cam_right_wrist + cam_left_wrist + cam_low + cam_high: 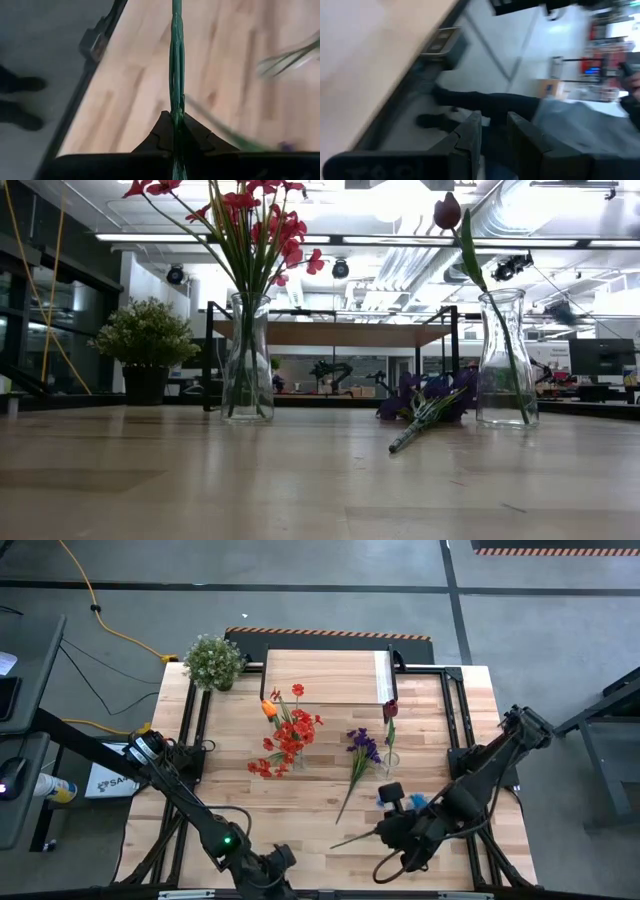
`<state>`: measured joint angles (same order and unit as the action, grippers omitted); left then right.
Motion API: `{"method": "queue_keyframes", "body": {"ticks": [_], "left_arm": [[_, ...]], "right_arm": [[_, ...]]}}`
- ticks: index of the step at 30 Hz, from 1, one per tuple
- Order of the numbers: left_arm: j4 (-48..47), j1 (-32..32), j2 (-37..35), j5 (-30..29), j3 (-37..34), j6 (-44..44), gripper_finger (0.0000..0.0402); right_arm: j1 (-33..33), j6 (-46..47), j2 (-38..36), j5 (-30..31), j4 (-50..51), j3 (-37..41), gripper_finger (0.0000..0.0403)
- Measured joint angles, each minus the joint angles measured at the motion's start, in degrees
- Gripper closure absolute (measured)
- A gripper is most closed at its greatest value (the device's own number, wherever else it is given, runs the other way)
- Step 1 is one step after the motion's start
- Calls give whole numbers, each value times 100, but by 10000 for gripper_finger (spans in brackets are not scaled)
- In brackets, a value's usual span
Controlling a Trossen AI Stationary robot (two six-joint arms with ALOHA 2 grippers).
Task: Pick and place flowers into a vace then onto a shelf
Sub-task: Put the blue flowers into the right transparent vase
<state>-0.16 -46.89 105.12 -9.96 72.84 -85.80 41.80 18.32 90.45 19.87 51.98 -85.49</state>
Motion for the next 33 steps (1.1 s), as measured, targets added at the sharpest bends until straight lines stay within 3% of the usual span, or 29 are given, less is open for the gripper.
{"method": "queue_keyframes", "body": {"ticks": [15,27,33], "left_arm": [[2022,0,-2,-399,0,43,273],[2159,2,-2,-498,0,4,273],[2156,4,-2,-664,0,4,273]], "right_arm": [[116,-1726,3,1416,665,-1526,398],[302,-2542,7,1990,184,-2215,399],[481,-3812,7,2377,-607,-2519,399]]}}
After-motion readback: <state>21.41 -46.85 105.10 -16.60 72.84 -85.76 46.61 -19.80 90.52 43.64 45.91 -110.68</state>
